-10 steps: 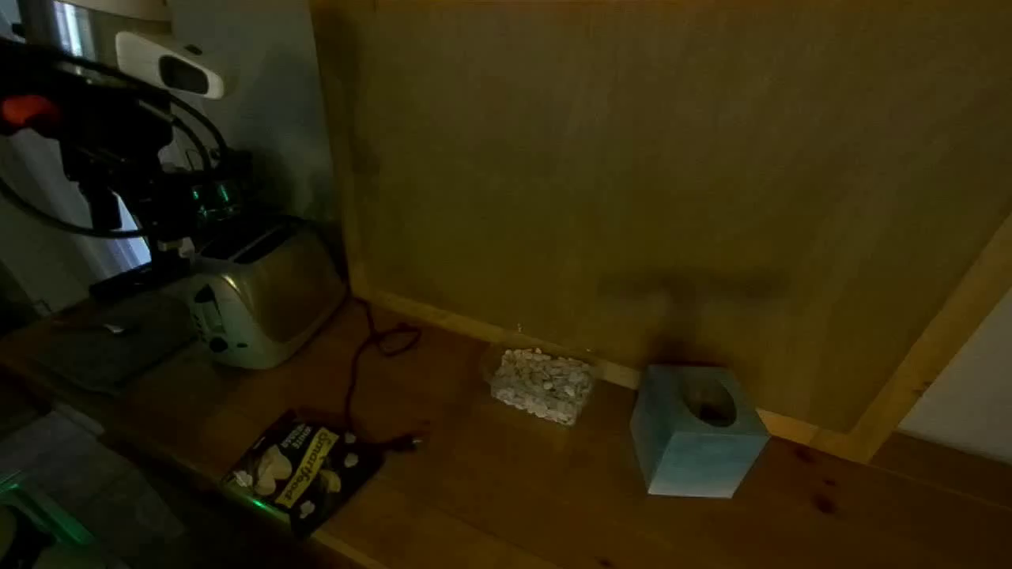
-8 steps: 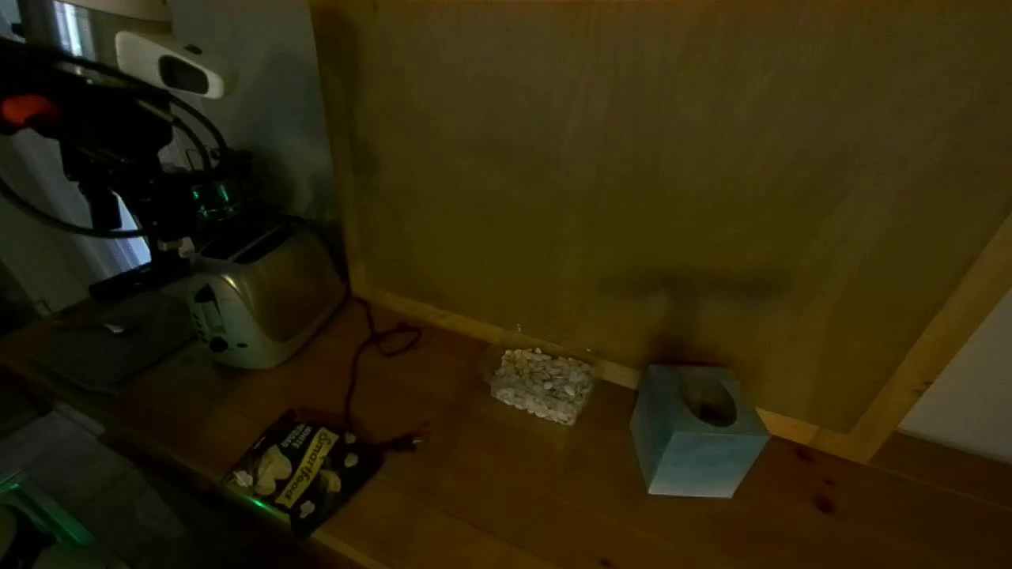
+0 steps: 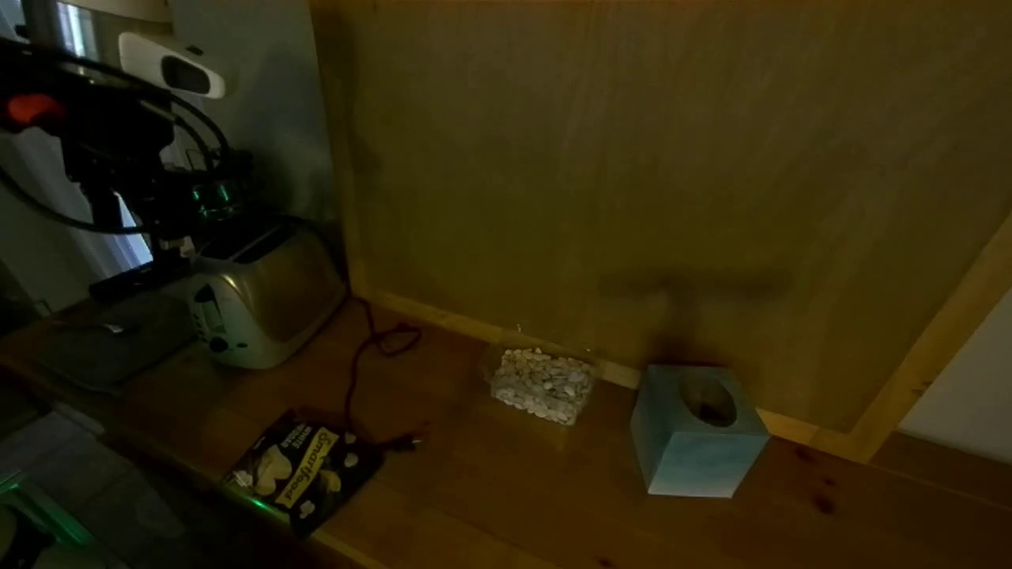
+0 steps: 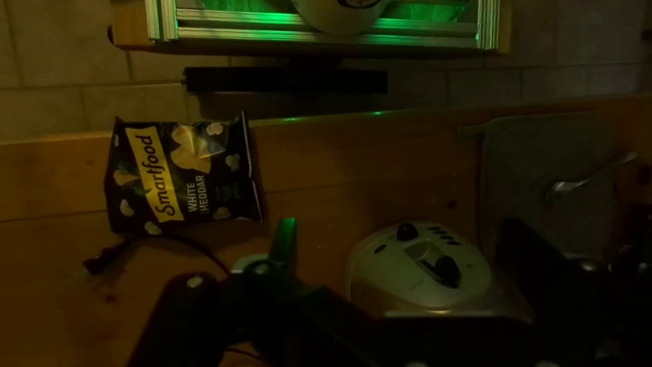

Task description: Push down the switch of the toaster

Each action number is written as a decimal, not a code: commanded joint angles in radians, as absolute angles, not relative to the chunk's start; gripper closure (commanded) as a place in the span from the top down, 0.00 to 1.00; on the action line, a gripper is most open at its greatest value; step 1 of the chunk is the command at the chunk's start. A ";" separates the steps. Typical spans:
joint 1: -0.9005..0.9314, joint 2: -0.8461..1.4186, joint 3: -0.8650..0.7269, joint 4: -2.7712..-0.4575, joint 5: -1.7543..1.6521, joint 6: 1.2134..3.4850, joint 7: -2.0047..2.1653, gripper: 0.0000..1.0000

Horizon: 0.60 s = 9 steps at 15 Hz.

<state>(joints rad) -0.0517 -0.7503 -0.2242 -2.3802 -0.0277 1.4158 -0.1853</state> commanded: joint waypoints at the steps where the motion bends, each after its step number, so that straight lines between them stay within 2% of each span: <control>1: -0.015 -0.666 -0.154 -2.372 -0.017 1.473 -0.194 1.00; 9: 0.038 -0.651 -0.030 -2.506 -0.133 1.810 -0.220 1.00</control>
<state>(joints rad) 0.0317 -0.6307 -0.0462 -2.4413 -0.0836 1.7210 -0.2023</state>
